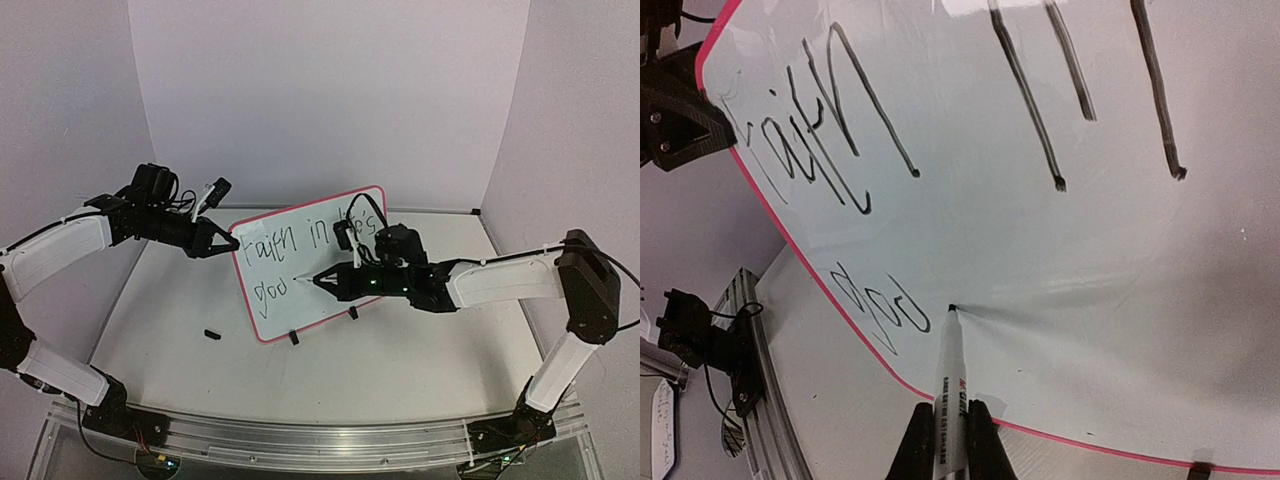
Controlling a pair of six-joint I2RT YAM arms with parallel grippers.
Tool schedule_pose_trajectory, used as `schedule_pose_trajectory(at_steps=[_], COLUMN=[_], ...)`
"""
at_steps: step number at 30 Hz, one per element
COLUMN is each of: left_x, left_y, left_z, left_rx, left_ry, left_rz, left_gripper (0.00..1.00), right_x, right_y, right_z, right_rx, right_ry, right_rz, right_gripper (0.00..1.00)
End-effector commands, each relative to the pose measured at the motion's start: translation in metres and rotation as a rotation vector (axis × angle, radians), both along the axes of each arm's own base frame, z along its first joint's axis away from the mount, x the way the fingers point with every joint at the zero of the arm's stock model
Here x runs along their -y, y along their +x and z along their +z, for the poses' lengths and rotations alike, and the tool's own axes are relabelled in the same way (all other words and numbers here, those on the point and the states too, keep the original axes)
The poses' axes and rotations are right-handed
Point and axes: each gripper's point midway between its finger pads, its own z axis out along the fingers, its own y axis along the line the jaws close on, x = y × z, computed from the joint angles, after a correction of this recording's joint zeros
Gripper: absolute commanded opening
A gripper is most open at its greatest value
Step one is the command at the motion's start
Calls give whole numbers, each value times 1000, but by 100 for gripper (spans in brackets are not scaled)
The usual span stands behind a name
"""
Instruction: Write a sentence on the whiteboard
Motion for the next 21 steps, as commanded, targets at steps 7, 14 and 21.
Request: schedule_pose_trajectory(at_steps=[7,14,21], left_x=[-5,-4,-4], left_y=[5,5,5], left_z=[-24,-24,-24], left_rx=[-32,-33,-35], left_ry=[64,63,62], left_rz=[29,28,27], left_gripper=[0,0,0], right_x=[-15,-8,-4], right_y=[13,1,-6], right_z=[18,-12,-29], right_rx=[53,-8,-40], right_ry=[20,-37,-82], right_rz=[7,23,28], right_gripper=[0,0,0])
